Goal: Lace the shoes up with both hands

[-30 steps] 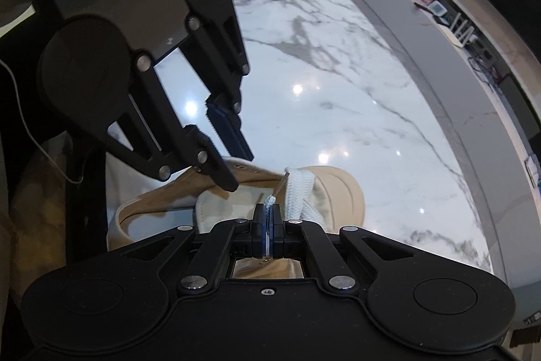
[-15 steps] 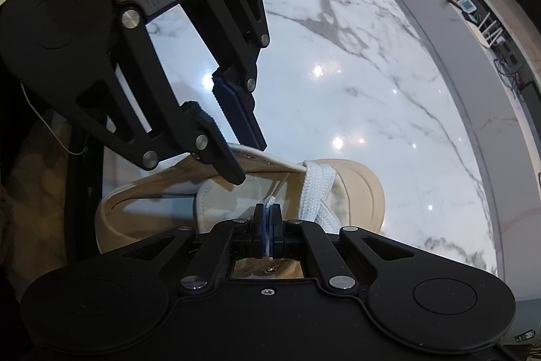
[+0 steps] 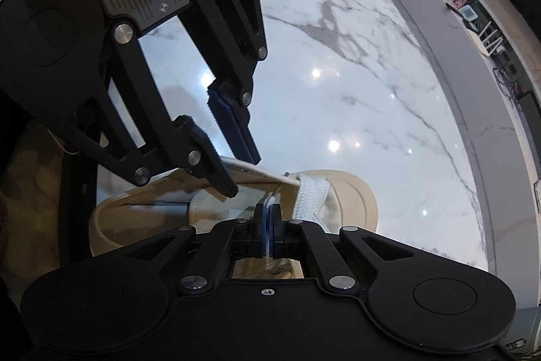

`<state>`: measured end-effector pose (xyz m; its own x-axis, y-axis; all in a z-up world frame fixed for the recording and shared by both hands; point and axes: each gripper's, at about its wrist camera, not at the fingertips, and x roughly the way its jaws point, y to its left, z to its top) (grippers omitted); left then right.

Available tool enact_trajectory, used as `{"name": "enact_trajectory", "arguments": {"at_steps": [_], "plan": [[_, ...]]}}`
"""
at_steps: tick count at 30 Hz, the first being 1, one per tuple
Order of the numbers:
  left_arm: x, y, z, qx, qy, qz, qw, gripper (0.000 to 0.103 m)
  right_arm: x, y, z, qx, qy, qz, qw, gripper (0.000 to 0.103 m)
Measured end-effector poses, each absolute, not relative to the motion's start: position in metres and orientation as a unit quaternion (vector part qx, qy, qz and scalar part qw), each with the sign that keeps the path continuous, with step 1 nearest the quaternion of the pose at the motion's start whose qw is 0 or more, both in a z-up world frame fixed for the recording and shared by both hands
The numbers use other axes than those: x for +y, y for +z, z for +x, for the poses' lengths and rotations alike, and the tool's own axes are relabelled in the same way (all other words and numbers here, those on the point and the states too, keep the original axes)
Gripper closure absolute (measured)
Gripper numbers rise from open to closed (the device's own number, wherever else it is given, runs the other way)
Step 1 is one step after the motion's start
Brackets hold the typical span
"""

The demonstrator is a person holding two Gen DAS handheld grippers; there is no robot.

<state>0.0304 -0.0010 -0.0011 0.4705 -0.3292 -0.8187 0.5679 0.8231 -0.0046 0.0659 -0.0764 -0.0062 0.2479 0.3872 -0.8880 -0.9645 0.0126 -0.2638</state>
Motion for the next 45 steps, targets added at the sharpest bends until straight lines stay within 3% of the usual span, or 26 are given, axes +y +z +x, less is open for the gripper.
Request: {"name": "enact_trajectory", "arguments": {"at_steps": [20, 45], "plan": [[0.009, 0.032, 0.013, 0.403, -0.264, 0.193, 0.855, 0.087, -0.069, -0.005, 0.068, 0.305, 0.518, -0.456, 0.657, 0.103], [-0.011, -0.015, 0.032, 0.339, -0.351, 0.413, 0.769, 0.087, -0.078, -0.002, 0.078, 0.313, 0.529, -0.422, 0.667, 0.103]]}}
